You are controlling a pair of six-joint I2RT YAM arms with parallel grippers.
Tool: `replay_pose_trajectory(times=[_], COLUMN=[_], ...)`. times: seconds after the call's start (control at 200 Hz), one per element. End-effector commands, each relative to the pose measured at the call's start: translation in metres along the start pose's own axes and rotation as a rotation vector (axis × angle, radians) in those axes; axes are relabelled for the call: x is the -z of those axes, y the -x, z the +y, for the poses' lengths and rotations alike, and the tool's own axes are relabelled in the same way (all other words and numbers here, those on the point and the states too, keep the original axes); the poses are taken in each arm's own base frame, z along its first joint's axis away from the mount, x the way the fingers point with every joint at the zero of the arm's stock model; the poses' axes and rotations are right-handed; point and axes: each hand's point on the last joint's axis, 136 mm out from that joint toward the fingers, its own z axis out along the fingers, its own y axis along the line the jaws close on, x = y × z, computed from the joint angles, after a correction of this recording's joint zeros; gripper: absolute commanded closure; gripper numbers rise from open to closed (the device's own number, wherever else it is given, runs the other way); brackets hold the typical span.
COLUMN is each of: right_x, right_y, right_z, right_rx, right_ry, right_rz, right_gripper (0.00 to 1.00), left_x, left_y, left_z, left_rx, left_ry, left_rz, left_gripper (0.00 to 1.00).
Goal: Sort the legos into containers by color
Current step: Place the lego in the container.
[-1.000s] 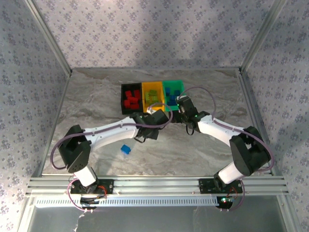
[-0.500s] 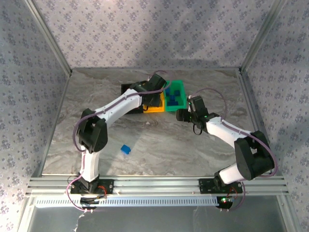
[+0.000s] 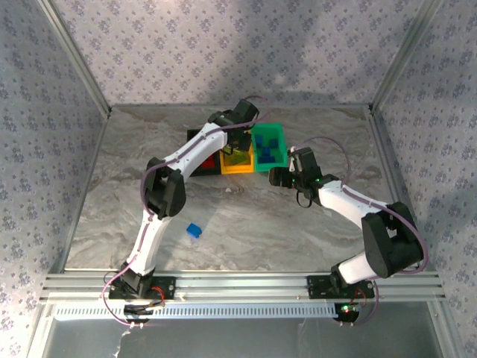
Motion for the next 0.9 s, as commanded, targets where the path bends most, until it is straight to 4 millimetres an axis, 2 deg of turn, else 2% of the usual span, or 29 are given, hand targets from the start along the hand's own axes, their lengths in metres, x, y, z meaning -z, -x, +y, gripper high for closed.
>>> replay_pose_trajectory(times=[0.0, 0.045, 0.135, 0.255, 0.275, 0.31, 0.425, 0.565, 0.665, 0.79, 0.895], right_x=[0.0, -0.001, 0.0, 0.0, 0.0, 0.0, -0.003, 0.002, 0.008, 0.01, 0.005], right_y=[-0.003, -0.004, -0.003, -0.005, -0.006, -0.008, -0.015, -0.034, -0.057, -0.091, -0.118], right_z=[0.001, 0.002, 0.008, 0.022, 0.025, 0.034, 0.065, 0.122, 0.164, 0.211, 0.235], right_rx=[-0.006, -0.002, 0.011, 0.069, 0.083, 0.111, 0.216, 0.389, 0.547, 0.656, 0.725], right_ry=[0.008, 0.008, 0.015, 0.025, 0.032, 0.049, 0.106, 0.231, 0.315, 0.46, 0.506], right_rz=[0.0, 0.004, 0.001, -0.007, -0.006, -0.003, 0.01, 0.016, 0.03, 0.096, 0.156], right_gripper=[0.19, 0.19, 0.19, 0.19, 0.19, 0.18, 0.18, 0.18, 0.17, 0.17, 0.17], left_x=[-0.002, 0.001, 0.012, 0.044, 0.047, 0.056, 0.066, 0.082, 0.091, 0.093, 0.094], left_y=[0.0, 0.001, 0.003, 0.005, 0.003, 0.002, -0.024, -0.063, -0.095, -0.134, -0.162], left_z=[0.005, 0.003, 0.001, 0.003, 0.004, 0.007, 0.027, 0.06, 0.084, 0.113, 0.133], left_rx=[-0.008, -0.009, -0.015, -0.031, -0.03, -0.019, 0.035, 0.098, 0.163, 0.216, 0.234], left_ry=[-0.011, -0.016, -0.022, 0.008, 0.01, 0.005, 0.011, 0.065, 0.083, 0.118, 0.158], left_rz=[0.042, 0.037, 0.016, -0.085, -0.097, -0.121, -0.111, -0.167, -0.178, -0.163, -0.141], left_gripper=[0.46, 0.38, 0.36, 0.35, 0.31, 0.3, 0.3, 0.3, 0.3, 0.31, 0.31])
